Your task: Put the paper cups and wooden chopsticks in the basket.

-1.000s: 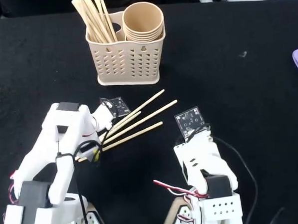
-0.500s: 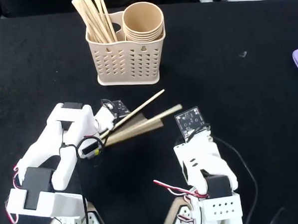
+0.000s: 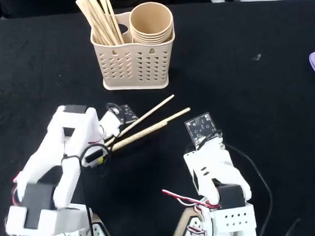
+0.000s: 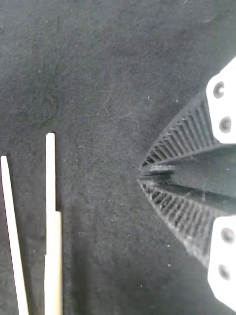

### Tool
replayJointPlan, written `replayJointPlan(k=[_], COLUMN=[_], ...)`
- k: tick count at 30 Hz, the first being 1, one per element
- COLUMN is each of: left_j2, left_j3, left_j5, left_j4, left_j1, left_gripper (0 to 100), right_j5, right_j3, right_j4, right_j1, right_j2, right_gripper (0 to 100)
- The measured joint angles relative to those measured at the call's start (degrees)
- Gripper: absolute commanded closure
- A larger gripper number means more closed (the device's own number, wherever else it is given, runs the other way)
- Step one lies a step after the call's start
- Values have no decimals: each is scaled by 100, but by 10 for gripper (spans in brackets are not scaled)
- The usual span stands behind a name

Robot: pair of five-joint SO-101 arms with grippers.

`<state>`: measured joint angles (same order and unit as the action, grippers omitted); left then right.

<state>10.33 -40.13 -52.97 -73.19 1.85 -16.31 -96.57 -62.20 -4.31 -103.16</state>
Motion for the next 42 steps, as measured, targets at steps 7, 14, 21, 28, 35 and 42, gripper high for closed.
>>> replayJointPlan(k=[7, 14, 21, 28, 35, 42], left_j2=[1468, 2453, 3851, 5486, 5741, 5380], left_j3=[0, -9, -9, -9, -369, -932], left_j5=[-149, 141, 1134, 3279, 4774, 6330], left_j4=[-677, -721, -79, 1574, 3824, 6602], left_j1=[0, -132, -132, -158, -158, -158], left_gripper=[970, 970, 970, 970, 970, 970], right_j5=[0, 0, 0, 0, 0, 0], right_j3=[0, 0, 0, 0, 0, 0], right_j4=[0, 0, 0, 0, 0, 0], right_j1=[0, 0, 0, 0, 0, 0], right_j2=[0, 0, 0, 0, 0, 0], right_gripper=[986, 986, 986, 987, 987, 987])
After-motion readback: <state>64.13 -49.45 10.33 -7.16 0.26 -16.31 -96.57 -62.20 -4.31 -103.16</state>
